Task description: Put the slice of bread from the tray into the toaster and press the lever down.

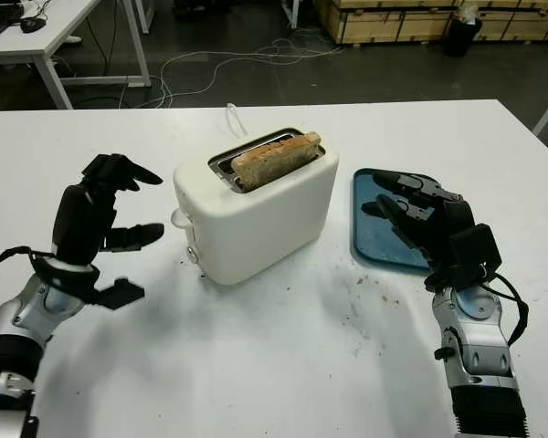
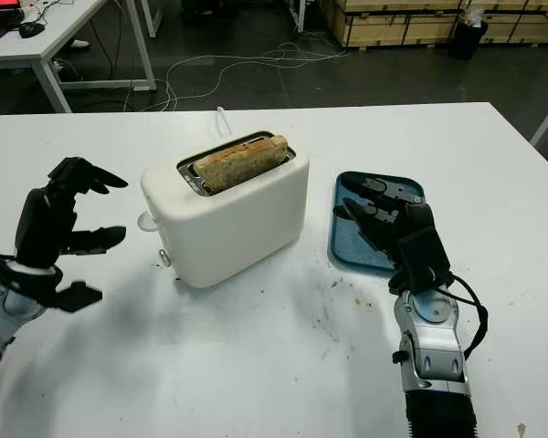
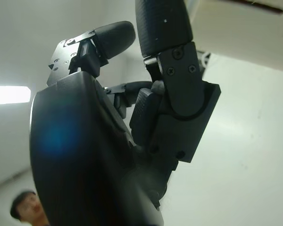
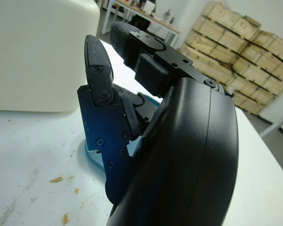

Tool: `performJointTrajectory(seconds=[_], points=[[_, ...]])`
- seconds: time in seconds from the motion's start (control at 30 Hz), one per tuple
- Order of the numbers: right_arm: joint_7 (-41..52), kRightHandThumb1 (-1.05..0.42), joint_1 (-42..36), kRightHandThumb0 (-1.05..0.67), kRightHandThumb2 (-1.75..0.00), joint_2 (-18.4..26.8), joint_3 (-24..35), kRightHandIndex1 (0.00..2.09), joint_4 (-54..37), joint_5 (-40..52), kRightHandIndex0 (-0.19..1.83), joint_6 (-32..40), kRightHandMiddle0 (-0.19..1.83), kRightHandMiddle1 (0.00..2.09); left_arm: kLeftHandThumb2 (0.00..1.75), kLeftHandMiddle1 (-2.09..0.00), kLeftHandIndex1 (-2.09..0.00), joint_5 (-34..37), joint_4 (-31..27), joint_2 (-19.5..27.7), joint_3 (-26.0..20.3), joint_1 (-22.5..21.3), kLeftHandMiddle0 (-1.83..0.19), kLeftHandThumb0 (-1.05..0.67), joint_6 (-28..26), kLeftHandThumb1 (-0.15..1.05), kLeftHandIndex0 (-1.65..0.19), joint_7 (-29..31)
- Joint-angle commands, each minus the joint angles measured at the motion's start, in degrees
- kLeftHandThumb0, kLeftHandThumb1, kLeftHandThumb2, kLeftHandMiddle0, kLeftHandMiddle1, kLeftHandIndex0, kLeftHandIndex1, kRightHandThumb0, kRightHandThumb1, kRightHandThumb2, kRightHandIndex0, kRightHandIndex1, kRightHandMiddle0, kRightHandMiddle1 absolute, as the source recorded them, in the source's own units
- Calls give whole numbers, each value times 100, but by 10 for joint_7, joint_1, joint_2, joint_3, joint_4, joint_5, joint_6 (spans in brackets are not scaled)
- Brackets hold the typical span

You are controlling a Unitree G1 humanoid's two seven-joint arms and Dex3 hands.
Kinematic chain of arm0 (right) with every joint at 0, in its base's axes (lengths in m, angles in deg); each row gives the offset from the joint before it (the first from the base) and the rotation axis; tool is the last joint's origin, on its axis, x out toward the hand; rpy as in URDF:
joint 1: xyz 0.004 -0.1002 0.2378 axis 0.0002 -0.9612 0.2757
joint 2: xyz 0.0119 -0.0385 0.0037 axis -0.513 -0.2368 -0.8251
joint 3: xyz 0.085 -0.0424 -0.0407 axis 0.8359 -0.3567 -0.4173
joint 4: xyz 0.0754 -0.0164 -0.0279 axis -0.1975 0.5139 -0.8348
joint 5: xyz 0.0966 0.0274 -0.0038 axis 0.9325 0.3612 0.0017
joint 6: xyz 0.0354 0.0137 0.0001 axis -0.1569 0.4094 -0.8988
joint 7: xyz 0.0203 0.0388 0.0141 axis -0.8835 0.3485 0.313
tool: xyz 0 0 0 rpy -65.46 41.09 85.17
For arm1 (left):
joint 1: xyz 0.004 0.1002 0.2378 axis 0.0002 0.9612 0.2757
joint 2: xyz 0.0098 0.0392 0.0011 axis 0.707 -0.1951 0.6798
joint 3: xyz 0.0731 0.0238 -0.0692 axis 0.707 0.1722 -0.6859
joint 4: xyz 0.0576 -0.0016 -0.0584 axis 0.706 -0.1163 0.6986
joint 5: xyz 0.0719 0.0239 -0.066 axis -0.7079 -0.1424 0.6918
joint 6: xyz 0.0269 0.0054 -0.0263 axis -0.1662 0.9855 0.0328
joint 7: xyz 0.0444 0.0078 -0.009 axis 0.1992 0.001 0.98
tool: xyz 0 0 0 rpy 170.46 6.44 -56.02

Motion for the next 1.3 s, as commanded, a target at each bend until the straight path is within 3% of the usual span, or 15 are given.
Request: performJointTrajectory(seconds=[0.0, 0.23, 0.4, 0.53, 0.87, 1.27], points=[[-5, -92, 12, -48, -13, -4, -3, 56, 8, -4, 91, 4, 103, 1, 87, -175, -123, -56, 7, 18, 27, -13, -4, -91, 3, 92, 0, -62], [-4, -92, 14, -48, -12, -7, -3, 59, 15, -5, 91, 2, 104, 1, 88, -175, -109, -137, 29, 36, 98, -31, 0, -88, -8, 92, 0, -206], [-1, -92, 14, -48, -11, -5, -1, 60, 19, -3, 91, 0, 105, 1, 87, -175, -99, -150, 38, 44, 136, -39, 0, -86, -10, 92, 0, -238], [0, -92, 15, -48, -12, -2, -1, 61, 20, -7, 90, -1, 104, 1, 93, -175, -98, -146, 30, 66, 153, -41, 0, -88, -23, 92, 0, -209], [2, -92, 14, -47, -13, -1, 1, 59, 19, -6, 89, -2, 103, 0, 97, -175, -148, -70, -9, 131, 132, -35, -14, -95, 5, 92, 0, -63], [1, -92, 15, -48, -12, 0, 3, 57, 15, -5, 88, 4, 103, 0, 98, -175, -163, -66, -18, 126, 119, -31, -14, -95, 4, 92, 0, -57]])
